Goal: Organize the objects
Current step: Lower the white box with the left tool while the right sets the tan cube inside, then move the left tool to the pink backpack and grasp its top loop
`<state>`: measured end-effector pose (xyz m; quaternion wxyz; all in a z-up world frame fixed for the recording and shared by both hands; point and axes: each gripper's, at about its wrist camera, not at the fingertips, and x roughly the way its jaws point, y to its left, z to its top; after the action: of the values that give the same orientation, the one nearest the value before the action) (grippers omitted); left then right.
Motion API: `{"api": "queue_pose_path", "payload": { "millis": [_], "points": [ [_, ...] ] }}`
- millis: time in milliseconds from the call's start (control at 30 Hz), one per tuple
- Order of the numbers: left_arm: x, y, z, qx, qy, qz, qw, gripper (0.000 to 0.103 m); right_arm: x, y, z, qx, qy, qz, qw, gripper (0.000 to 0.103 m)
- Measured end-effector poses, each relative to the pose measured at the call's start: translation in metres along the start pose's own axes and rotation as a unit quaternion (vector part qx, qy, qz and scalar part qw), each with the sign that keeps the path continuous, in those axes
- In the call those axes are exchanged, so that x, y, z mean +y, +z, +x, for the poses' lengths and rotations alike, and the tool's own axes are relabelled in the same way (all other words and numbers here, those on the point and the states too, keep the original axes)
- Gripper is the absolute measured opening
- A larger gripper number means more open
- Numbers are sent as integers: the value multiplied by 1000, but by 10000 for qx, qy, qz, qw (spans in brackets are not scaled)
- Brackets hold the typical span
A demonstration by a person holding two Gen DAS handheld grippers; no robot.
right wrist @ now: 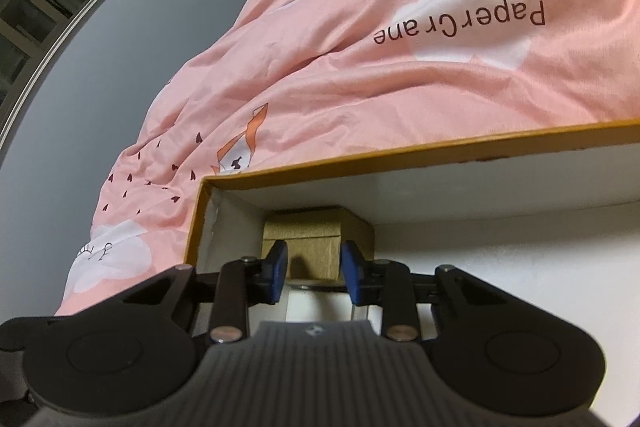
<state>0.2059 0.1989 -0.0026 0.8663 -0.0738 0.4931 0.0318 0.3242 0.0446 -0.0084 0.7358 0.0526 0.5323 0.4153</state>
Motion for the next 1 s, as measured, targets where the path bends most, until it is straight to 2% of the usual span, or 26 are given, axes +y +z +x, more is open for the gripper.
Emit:
{"api": "queue_pose_path", "payload": {
  "millis": [200,267,500,633,733,867,967,1000],
  "points": [
    [0,0,0,-26,33,-90,10000,14,-1,1,3,127,59,119,9998,30],
    [-1,-1,-5,-141,153,-87,9997,15,0,1,-3,97,34,107,9999,30],
    [-12,-12,-50,-822,209,-240,9961,16,26,-19,-69,-415,-25,-640,9971,31],
    [-30,-30,-88,-1337,52,-280,9906,16,37,-52,-123,-986,-197,-1237,9872,32],
    [-45,-48,-109,-1539,-268,-284,9873,16,37,-86,-159,-1363,-318,-1604,9771,32],
    [-68,-76,-121,-1546,-620,-254,9857,16,29,-130,-195,-1513,-544,-1821,9700,33],
    [-88,-97,-115,-1389,-881,-112,9863,15,16,-162,-216,-1479,-762,-1672,9718,36],
    [-95,-103,-112,-1312,-956,-34,9867,15,10,-171,-221,-1443,-859,-1564,9733,39]
  ]
}}
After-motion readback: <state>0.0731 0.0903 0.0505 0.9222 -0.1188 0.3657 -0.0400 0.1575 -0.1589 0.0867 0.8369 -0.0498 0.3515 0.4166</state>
